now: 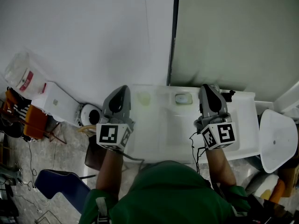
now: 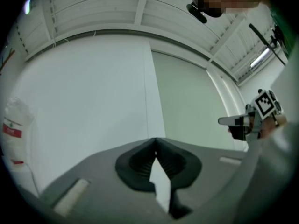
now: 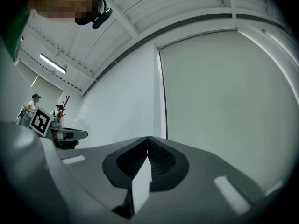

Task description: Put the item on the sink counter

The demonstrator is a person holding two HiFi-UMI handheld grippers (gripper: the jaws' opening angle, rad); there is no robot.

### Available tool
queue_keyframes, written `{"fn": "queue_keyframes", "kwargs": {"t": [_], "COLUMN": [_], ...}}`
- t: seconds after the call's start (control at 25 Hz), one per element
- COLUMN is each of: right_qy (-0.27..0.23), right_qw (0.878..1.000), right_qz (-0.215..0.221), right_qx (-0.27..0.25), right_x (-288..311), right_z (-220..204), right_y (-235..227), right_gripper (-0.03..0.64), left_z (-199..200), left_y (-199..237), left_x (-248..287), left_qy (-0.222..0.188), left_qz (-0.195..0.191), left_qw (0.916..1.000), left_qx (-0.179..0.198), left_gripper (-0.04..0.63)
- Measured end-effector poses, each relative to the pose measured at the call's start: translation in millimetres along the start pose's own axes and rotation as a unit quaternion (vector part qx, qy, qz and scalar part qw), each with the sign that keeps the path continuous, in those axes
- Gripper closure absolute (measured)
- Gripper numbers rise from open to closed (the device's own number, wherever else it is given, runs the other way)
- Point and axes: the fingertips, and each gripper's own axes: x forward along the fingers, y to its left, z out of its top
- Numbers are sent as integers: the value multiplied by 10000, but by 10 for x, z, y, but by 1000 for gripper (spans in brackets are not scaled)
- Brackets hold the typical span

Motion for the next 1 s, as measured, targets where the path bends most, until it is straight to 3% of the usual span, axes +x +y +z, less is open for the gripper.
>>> {"fn": "queue_keyframes", "kwargs": {"t": [1.0], "right_qy": [181], "right_qw": [9998], "right_qz": [62], "right_qx": [-31], "right_x": [314], "right_z": [-246], "right_y": [-109], "right_gripper": [615], "left_z": [-283], "left_y": [156], "left_x": [312], "left_qy": [185], "left_qz": [4], "left_qw": [9998], "left_qx": [-108], "left_gripper": [597]}}
